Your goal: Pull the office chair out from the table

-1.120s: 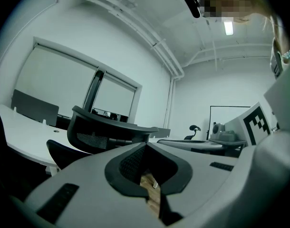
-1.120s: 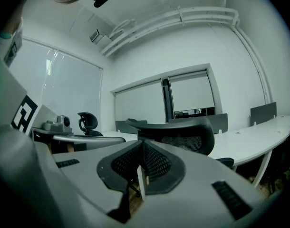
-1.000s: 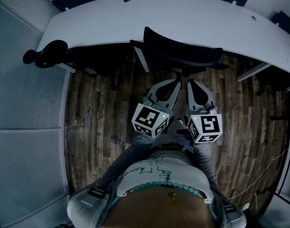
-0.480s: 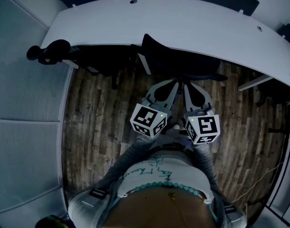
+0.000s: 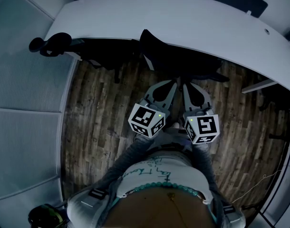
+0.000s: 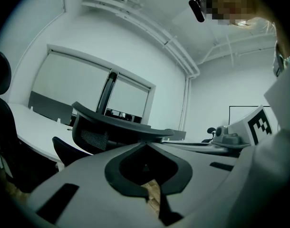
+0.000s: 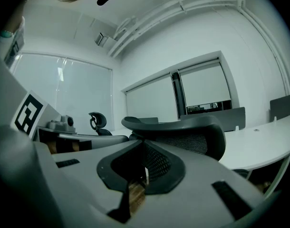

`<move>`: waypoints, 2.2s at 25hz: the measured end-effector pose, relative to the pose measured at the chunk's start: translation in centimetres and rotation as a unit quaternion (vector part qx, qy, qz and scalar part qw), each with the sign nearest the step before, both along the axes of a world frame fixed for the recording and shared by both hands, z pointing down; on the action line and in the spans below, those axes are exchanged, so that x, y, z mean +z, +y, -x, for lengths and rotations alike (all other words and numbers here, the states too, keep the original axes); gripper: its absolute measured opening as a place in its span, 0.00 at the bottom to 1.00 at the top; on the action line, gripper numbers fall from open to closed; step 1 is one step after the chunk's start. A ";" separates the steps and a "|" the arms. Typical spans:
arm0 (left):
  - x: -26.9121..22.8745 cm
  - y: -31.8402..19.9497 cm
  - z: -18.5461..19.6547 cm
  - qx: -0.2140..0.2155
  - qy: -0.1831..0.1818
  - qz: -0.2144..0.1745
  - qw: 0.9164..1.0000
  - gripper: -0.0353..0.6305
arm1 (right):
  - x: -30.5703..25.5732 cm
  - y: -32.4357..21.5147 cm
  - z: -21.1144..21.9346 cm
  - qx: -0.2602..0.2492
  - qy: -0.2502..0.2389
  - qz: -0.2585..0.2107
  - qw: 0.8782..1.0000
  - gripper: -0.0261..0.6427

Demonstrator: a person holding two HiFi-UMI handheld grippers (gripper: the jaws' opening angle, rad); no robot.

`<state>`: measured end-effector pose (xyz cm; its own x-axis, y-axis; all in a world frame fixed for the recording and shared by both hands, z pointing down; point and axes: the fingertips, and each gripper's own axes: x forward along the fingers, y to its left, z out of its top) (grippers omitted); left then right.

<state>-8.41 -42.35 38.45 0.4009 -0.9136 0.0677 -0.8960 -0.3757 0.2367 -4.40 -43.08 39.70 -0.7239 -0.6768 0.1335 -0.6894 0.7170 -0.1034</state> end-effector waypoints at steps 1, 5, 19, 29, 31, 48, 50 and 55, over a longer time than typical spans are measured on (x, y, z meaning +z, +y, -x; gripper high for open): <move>0.0 0.0 0.0 0.000 0.001 0.001 1.000 0.07 | 0.0 0.0 0.0 -0.001 0.000 0.001 1.000 0.07; 0.0 -0.5 0.1 0.006 0.002 0.002 1.000 0.07 | -0.1 -0.3 0.0 0.006 -0.004 0.005 1.000 0.07; 0.0 -2.7 1.8 0.111 0.000 0.007 0.994 0.07 | 0.6 -2.2 2.3 0.094 -0.004 0.018 0.995 0.07; 0.2 -3.1 3.2 0.171 0.024 0.022 0.985 0.07 | 0.7 -2.3 2.4 0.164 -0.024 0.034 0.986 0.07; 0.2 -3.3 3.5 0.173 0.028 0.023 0.984 0.07 | 0.6 -2.3 2.3 0.173 -0.031 0.037 0.984 0.07; -0.8 -2.9 4.0 0.203 0.095 0.017 0.974 0.10 | -0.4 -0.9 2.5 0.147 -0.120 0.049 0.981 0.08; -0.9 -2.8 4.1 0.205 0.112 0.022 0.972 0.13 | -0.3 -0.8 2.7 0.140 -0.127 0.056 0.980 0.15; -1.2 -2.9 4.6 0.199 0.145 0.028 0.969 0.22 | -0.5 -1.0 3.0 0.128 -0.161 0.073 0.976 0.27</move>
<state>-13.02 -45.29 37.28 0.7298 -0.6814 -0.0562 -0.5756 -0.6568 0.4871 -7.39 -44.05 39.21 -0.5541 -0.8317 0.0360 -0.7586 0.4866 -0.4332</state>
